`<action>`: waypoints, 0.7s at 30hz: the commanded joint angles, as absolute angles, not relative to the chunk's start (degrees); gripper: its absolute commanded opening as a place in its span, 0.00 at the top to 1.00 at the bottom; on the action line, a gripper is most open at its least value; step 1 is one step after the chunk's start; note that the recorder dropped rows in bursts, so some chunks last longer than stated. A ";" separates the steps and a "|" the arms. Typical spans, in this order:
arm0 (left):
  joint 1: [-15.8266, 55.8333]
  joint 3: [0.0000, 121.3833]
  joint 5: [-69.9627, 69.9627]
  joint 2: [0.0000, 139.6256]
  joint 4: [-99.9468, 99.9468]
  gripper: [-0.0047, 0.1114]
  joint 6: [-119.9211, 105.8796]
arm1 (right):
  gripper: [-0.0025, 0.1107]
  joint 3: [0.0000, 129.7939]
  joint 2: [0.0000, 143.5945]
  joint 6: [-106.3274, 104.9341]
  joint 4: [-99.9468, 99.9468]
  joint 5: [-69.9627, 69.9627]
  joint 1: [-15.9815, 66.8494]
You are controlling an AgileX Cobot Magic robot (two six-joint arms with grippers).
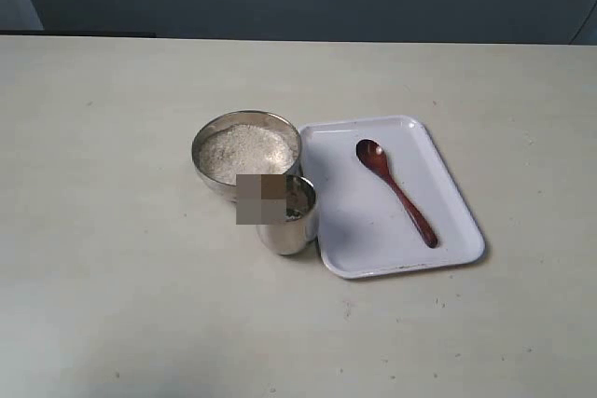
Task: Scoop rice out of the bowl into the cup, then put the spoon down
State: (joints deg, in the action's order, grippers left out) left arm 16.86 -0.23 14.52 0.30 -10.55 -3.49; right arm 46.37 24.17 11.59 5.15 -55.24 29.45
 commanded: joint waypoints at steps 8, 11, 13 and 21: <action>17.23 0.00 13.77 0.00 -10.46 0.96 -3.11 | 0.99 34.80 21.52 13.10 -5.56 -31.47 22.53; 17.23 0.00 13.77 0.00 -10.46 0.96 -3.11 | 0.99 28.69 17.98 13.10 -0.58 -25.81 13.92; 17.23 0.00 13.77 0.00 -10.46 0.96 -3.11 | 0.99 24.66 14.95 13.10 1.44 -22.35 9.13; 17.23 0.00 13.77 0.00 -10.46 0.96 -3.11 | 0.99 8.45 3.69 7.32 -2.17 -14.18 1.60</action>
State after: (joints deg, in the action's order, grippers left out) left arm 16.86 -0.23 14.52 0.30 -10.55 -3.49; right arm 13.13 7.17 8.75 -1.06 -16.91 2.89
